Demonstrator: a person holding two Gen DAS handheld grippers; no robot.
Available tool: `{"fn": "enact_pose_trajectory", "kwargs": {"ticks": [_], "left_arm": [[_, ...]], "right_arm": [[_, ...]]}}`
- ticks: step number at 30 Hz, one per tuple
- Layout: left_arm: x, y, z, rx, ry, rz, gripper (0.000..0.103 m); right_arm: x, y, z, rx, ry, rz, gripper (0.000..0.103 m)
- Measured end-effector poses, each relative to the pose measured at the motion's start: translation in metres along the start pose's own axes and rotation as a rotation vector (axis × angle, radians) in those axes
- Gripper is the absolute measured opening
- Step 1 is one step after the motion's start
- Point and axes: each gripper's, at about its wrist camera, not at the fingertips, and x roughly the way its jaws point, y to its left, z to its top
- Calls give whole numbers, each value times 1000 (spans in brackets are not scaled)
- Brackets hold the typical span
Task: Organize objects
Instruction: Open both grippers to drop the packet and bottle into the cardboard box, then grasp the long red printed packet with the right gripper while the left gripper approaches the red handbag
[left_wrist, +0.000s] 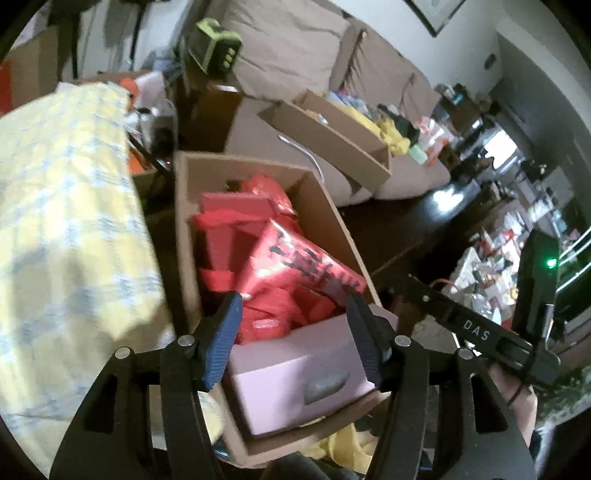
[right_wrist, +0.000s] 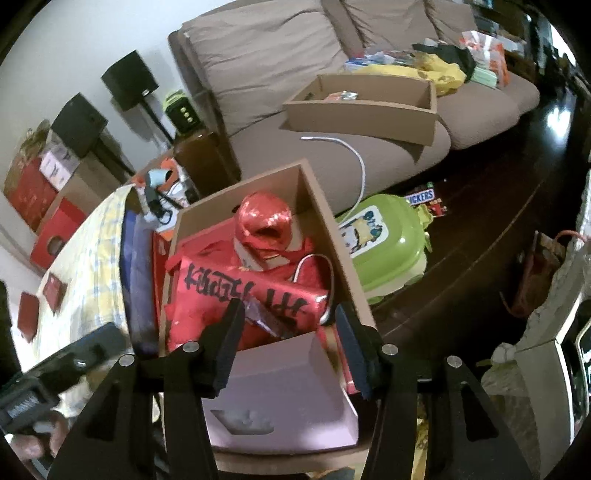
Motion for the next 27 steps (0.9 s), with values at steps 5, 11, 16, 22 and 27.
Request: {"fn": "enact_pose_trajectory", "kwargs": {"ticks": [5, 11, 16, 22, 27], "left_arm": [[-29, 35, 10, -60, -61, 67, 58], [-83, 76, 22, -88, -169, 245, 61], [-136, 115, 25, -140, -293, 393, 66], [-194, 167, 15, -173, -379, 635, 67], [-229, 216, 4, -271, -408, 698, 67]], "right_arm": [[-2, 6, -1, -3, -2, 16, 53], [-2, 30, -3, -87, -19, 29, 65], [2, 56, -10, -133, -15, 43, 74], [-3, 123, -31, -256, 9, 74, 75], [-4, 216, -60, -445, 14, 193, 84]]}}
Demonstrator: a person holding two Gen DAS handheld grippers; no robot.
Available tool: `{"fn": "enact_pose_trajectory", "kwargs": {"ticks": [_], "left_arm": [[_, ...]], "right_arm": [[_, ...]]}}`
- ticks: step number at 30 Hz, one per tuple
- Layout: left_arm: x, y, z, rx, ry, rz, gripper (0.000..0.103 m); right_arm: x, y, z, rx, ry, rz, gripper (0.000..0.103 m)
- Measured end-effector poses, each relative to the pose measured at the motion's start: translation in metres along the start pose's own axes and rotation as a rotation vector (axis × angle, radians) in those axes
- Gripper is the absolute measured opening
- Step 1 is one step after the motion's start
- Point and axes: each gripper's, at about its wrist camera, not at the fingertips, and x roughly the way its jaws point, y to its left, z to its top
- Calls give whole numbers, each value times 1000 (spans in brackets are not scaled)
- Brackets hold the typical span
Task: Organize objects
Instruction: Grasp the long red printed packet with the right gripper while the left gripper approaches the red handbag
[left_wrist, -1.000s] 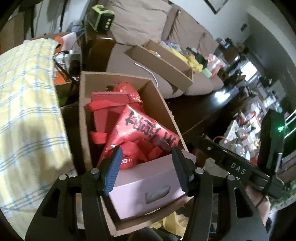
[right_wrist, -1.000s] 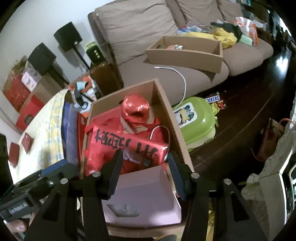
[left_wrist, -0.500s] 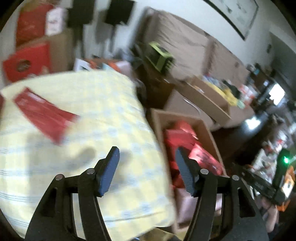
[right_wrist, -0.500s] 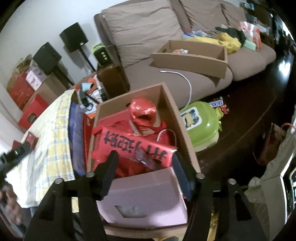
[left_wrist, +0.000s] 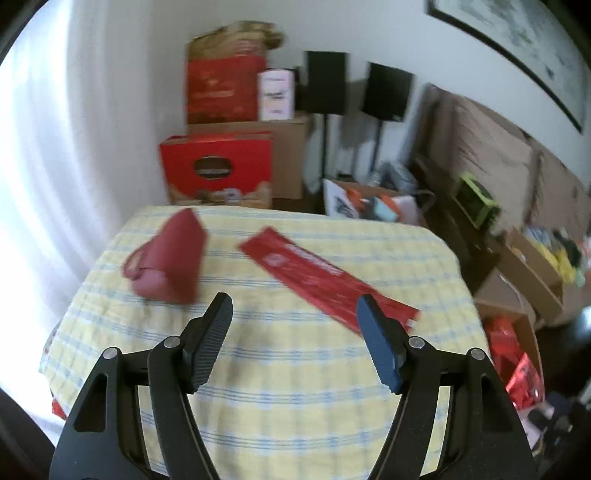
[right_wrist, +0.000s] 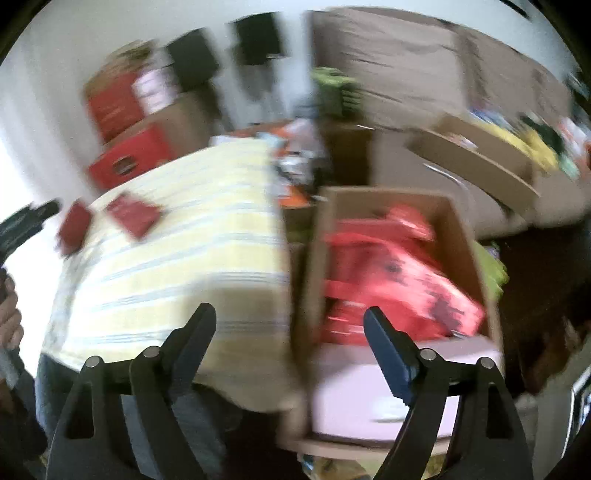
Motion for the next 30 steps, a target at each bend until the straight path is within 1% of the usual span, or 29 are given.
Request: {"fn": "enact_pose_trajectory", "kwargs": {"ticks": [1, 2, 4, 5, 7, 8, 9, 10, 12, 15, 17, 20, 22, 24, 26, 28, 30], "left_arm": [[1, 11, 2, -19, 3, 16, 67], [2, 18, 3, -29, 11, 29, 67], [3, 32, 4, -45, 31, 40, 67], [2, 37, 4, -51, 32, 37, 67], [-2, 51, 7, -71, 20, 31, 67], [-3, 57, 8, -76, 15, 34, 70], [-3, 61, 10, -80, 9, 39, 74], [-5, 65, 11, -83, -5, 47, 81], [-5, 72, 13, -84, -29, 62, 81], [-2, 84, 14, -84, -43, 75, 81], [1, 91, 14, -91, -53, 72, 81], [2, 104, 13, -100, -100, 119, 81], [5, 113, 13, -105, -114, 128, 81], [11, 123, 13, -115, -108, 134, 82], [16, 131, 11, -126, -103, 153, 97], [20, 139, 9, -136, -109, 163, 98], [23, 145, 8, -148, -100, 166, 98]], "right_arm": [[10, 19, 6, -35, 15, 26, 84], [17, 33, 11, -64, 28, 21, 84], [30, 64, 24, -149, 42, -33, 84], [33, 79, 31, -196, 35, -42, 84], [38, 106, 46, -286, 22, -43, 92], [41, 117, 53, -326, 12, -45, 94], [45, 129, 60, -372, -1, -51, 100], [49, 140, 67, -411, -14, -55, 102], [61, 156, 77, -471, -9, -56, 102], [86, 171, 91, -504, 25, -40, 102], [105, 179, 100, -502, 55, -6, 102], [132, 197, 110, -538, 97, 69, 102], [144, 205, 115, -548, 110, 83, 102], [161, 213, 121, -553, 137, 109, 102], [180, 216, 127, -547, 172, 116, 102], [198, 217, 132, -537, 183, 106, 102], [210, 216, 136, -527, 175, 93, 101]]}}
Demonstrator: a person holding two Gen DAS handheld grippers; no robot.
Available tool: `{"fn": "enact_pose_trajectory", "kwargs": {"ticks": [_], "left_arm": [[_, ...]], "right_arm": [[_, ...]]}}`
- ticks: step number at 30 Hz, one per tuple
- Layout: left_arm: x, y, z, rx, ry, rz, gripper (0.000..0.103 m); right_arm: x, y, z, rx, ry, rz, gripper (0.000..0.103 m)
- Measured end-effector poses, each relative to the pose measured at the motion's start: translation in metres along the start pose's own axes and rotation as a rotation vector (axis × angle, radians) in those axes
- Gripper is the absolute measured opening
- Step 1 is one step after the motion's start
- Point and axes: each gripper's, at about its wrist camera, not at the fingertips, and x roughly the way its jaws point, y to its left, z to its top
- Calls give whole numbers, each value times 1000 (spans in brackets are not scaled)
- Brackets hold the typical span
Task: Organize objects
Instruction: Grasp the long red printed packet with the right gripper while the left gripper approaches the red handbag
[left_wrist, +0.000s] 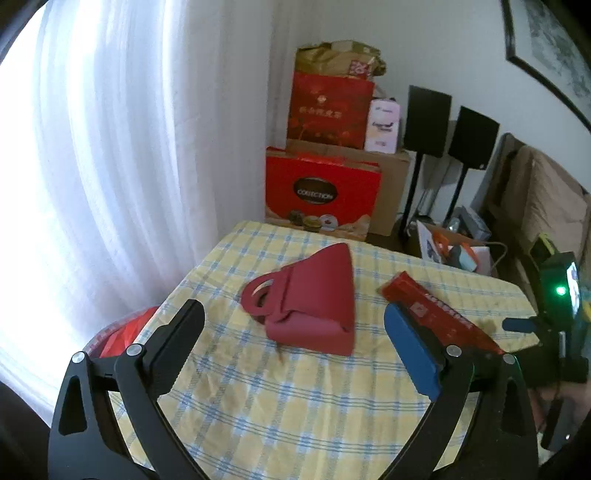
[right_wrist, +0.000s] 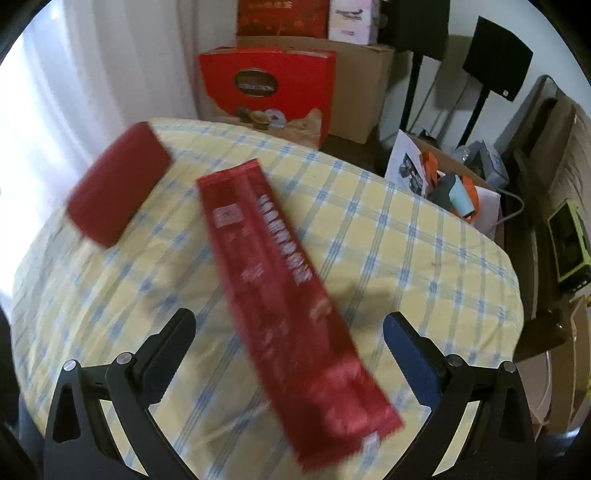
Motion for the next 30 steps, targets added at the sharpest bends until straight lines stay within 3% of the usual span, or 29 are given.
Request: {"fn": "enact_pose_trajectory", "kwargs": {"ticks": [9, 13, 17, 20, 24, 25, 27, 30], "left_arm": [[16, 21, -3, -66, 41, 0, 99], [20, 27, -6, -95, 55, 5, 99], [22, 29, -7, -99, 61, 4, 99], [23, 30, -6, -95, 68, 8, 99], [21, 31, -6, -94, 67, 9, 99], [19, 31, -6, -94, 65, 10, 99], [17, 32, -5, -92, 60, 9, 99], [13, 33, -3, -86, 54, 15, 99]], "right_arm": [[24, -5, 3, 29, 31, 17, 94], [21, -2, 2, 32, 22, 0, 79], [17, 2, 1, 34, 38, -11, 71], [11, 5, -3, 49, 38, 24, 58], [-1, 8, -8, 90, 39, 74, 34], [-4, 8, -9, 98, 38, 80, 33], [-11, 8, -11, 130, 36, 97, 19], [-24, 14, -16, 128, 14, 98, 11]]}}
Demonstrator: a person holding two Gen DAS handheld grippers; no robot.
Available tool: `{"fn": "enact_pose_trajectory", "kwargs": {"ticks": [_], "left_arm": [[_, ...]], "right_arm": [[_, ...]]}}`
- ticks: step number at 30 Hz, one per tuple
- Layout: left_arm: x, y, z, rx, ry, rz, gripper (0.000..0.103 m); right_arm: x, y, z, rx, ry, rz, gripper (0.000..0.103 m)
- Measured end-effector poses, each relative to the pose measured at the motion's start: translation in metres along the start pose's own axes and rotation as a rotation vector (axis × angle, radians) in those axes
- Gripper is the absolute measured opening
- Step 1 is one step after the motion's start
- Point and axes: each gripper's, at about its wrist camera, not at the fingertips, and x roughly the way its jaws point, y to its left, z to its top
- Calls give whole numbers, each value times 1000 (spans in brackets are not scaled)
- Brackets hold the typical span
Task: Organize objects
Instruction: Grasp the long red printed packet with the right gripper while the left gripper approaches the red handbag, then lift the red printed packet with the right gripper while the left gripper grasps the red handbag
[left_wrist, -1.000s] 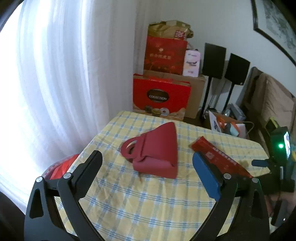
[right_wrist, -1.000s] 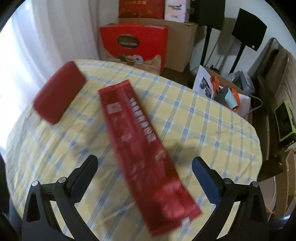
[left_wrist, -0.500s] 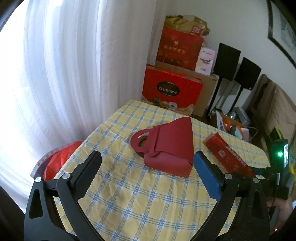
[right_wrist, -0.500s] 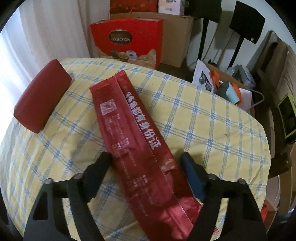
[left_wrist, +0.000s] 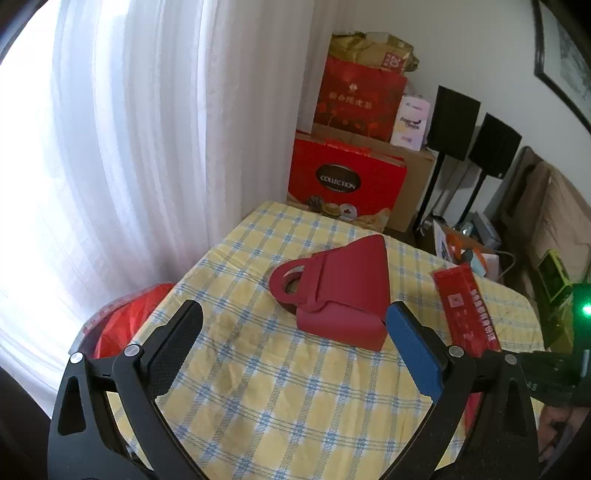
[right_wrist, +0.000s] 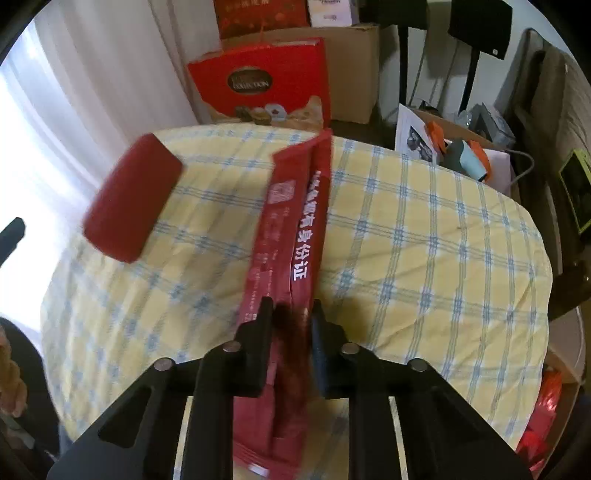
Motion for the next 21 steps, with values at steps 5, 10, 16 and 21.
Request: {"fn": "enact_pose_trajectory", "kwargs": {"ticks": [5, 10, 16, 21], "left_arm": [[-6, 3, 2, 4, -3, 4, 99], [-20, 6, 6, 9, -17, 3, 99], [-34, 13, 9, -5, -34, 4, 100], [-33, 9, 7, 0, -39, -9, 101]], "right_arm": [[-15, 12, -13, -19, -18, -13, 7], [-23, 16, -30, -15, 14, -13, 10], [-31, 25, -48, -88, 8, -196, 67], [-33, 22, -54, -34, -3, -207, 81]]}}
